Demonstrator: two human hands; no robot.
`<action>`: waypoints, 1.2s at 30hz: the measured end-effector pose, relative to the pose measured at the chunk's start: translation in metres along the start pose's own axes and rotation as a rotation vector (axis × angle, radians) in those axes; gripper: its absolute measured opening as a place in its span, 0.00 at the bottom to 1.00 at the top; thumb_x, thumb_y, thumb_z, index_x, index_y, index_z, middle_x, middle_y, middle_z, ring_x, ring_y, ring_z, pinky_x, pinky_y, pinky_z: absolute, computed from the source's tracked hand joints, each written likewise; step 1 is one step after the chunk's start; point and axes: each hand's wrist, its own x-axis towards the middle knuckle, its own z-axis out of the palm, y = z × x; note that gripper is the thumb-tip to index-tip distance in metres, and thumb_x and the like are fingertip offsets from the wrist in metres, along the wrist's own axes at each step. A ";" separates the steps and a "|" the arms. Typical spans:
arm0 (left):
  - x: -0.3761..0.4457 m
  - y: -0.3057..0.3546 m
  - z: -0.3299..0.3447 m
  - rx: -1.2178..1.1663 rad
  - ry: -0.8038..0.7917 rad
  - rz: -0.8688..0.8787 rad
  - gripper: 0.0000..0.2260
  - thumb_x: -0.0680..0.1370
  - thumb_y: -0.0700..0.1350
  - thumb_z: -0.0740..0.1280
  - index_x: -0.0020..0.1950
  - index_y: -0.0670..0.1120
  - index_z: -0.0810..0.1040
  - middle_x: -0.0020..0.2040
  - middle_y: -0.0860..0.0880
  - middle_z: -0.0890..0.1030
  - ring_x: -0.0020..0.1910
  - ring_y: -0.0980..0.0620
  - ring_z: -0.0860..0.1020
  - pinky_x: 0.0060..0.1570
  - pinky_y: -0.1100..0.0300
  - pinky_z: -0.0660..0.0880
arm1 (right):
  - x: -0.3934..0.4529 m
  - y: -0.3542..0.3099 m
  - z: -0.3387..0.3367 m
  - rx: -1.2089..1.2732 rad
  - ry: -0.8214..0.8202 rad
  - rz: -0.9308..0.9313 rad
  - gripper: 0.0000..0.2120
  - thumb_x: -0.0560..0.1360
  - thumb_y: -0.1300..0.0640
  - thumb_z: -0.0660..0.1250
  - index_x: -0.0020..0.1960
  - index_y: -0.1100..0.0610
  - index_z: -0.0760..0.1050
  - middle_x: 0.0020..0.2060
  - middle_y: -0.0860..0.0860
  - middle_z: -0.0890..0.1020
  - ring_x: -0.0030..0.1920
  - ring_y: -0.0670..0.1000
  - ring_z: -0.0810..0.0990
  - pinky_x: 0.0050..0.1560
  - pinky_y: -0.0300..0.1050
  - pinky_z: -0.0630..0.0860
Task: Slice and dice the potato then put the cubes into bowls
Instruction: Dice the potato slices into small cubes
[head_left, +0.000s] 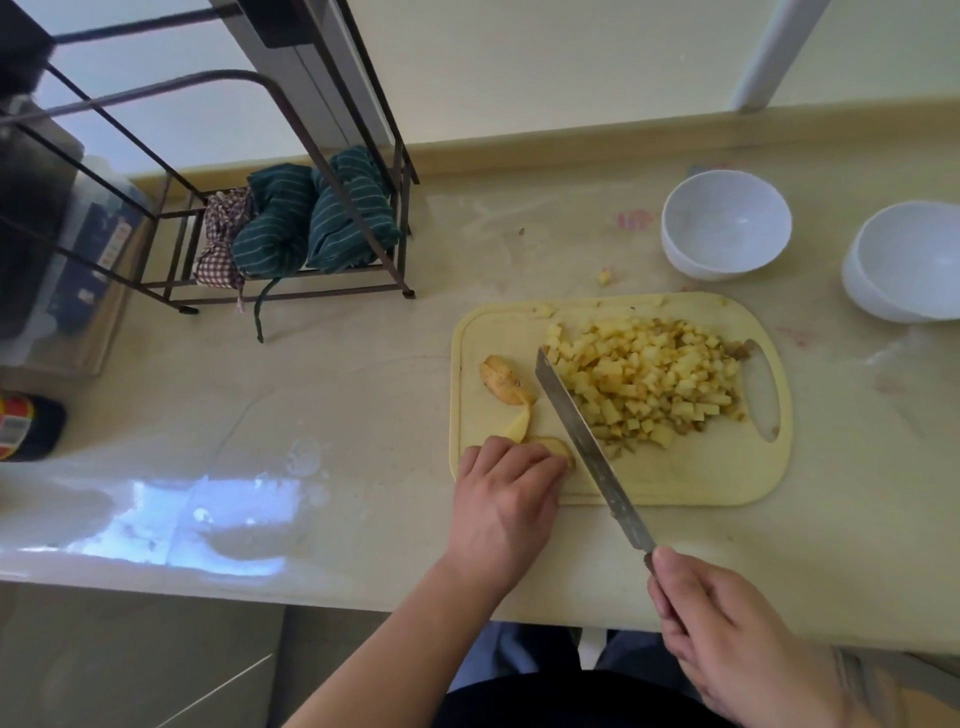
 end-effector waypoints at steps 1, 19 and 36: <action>0.001 0.001 0.003 -0.012 -0.006 0.014 0.03 0.78 0.45 0.74 0.49 0.47 0.87 0.48 0.53 0.84 0.44 0.48 0.77 0.42 0.52 0.71 | 0.000 0.001 0.000 -0.035 0.014 -0.006 0.30 0.74 0.32 0.50 0.34 0.58 0.67 0.23 0.49 0.65 0.21 0.46 0.61 0.21 0.33 0.58; 0.028 -0.046 -0.015 0.006 -0.039 0.261 0.06 0.78 0.42 0.73 0.54 0.44 0.86 0.55 0.47 0.84 0.53 0.43 0.80 0.50 0.50 0.74 | -0.001 0.002 -0.015 -0.118 0.047 -0.009 0.33 0.71 0.27 0.51 0.36 0.59 0.66 0.23 0.50 0.65 0.23 0.48 0.61 0.23 0.35 0.58; 0.083 -0.080 0.000 0.059 -0.082 0.041 0.20 0.79 0.55 0.67 0.64 0.44 0.81 0.62 0.44 0.79 0.62 0.41 0.71 0.61 0.43 0.72 | -0.001 0.007 -0.003 -0.098 0.032 0.040 0.34 0.69 0.25 0.50 0.36 0.58 0.68 0.22 0.50 0.67 0.25 0.48 0.64 0.27 0.37 0.62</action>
